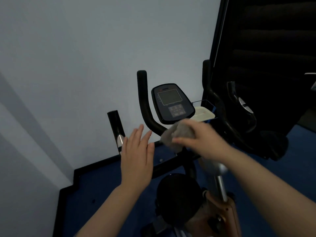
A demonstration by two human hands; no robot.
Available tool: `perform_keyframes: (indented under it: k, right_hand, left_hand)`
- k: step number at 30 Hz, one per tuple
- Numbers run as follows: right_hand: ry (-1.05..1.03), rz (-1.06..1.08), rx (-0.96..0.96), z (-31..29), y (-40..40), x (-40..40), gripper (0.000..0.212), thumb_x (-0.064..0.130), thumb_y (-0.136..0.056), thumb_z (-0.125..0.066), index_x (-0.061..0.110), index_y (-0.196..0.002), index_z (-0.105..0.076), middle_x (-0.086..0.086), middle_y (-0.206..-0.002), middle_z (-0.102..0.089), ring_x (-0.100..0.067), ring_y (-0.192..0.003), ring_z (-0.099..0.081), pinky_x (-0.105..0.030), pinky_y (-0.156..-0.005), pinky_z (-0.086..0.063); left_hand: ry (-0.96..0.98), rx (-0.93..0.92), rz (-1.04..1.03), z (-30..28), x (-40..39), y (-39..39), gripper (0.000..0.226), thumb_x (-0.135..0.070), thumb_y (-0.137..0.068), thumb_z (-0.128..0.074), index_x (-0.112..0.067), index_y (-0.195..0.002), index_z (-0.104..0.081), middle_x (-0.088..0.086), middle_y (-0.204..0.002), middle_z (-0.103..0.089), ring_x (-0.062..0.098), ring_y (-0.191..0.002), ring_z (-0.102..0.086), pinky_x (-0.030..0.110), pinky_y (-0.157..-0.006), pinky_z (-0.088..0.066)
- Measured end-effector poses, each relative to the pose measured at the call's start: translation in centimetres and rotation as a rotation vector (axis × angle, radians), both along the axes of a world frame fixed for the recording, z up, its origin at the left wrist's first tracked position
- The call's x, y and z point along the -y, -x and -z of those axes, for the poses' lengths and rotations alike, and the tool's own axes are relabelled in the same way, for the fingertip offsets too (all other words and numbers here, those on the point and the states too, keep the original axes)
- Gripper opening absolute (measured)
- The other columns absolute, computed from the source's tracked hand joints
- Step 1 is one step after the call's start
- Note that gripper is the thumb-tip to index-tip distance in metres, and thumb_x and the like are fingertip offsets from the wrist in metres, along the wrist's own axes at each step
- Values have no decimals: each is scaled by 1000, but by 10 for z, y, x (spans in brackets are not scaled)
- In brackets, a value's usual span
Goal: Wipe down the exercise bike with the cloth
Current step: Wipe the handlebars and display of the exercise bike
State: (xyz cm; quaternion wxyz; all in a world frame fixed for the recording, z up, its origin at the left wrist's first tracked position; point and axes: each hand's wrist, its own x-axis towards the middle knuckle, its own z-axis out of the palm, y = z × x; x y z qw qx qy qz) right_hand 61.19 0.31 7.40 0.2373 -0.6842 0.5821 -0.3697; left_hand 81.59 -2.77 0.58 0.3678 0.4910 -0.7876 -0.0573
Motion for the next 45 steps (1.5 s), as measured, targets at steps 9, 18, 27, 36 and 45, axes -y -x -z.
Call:
perform_keyframes:
  k: [9, 18, 27, 36, 45]
  right_hand:
    - [-16, 269, -166, 64, 1, -19, 37, 58, -91, -51, 27, -109, -60, 25, -92, -49, -7, -95, -50, -23, -78, -36]
    - [-180, 202, -95, 57, -3, 6, 45, 57, -98, -33, 24, -115, -58, 1, -102, -65, -21, -100, -59, -37, -88, -48]
    - [-163, 251, -122, 60, -3, 17, 44, 54, -101, -28, 24, -112, -58, -4, -101, -67, -25, -96, -61, -35, -81, -46]
    - [13, 258, -100, 72, -9, -5, 31, 52, -99, -32, 32, -114, -51, 20, -90, -52, -13, -93, -53, -30, -73, -40]
    - [81, 230, -94, 91, 5, -31, 47, 64, -91, -35, 44, -133, -42, 13, -117, -52, -5, -105, -50, -27, -81, -41]
  left_hand:
    - [55, 280, -207, 9, -5, 17, 66, -41, -103, -14, -25, -83, -75, -9, -72, -70, 11, -73, -64, 37, -119, -17]
    - [175, 300, -241, 14, -3, 23, 68, -39, -102, -19, -19, -58, -68, -4, -43, -53, 17, -43, -52, 34, -84, -44]
    - [348, 302, -276, 14, -1, 25, 60, -30, -94, -37, -18, -36, -48, -4, -31, -41, 19, -28, -37, 23, -51, -25]
    - [374, 310, -251, 14, 1, 25, 58, -27, -93, -39, -17, -37, -47, -2, -31, -40, 20, -27, -33, 24, -51, -25]
    - [323, 280, -222, 17, -2, 26, 62, -30, -96, -35, -17, -38, -50, -2, -32, -42, 20, -28, -35, 25, -53, -33]
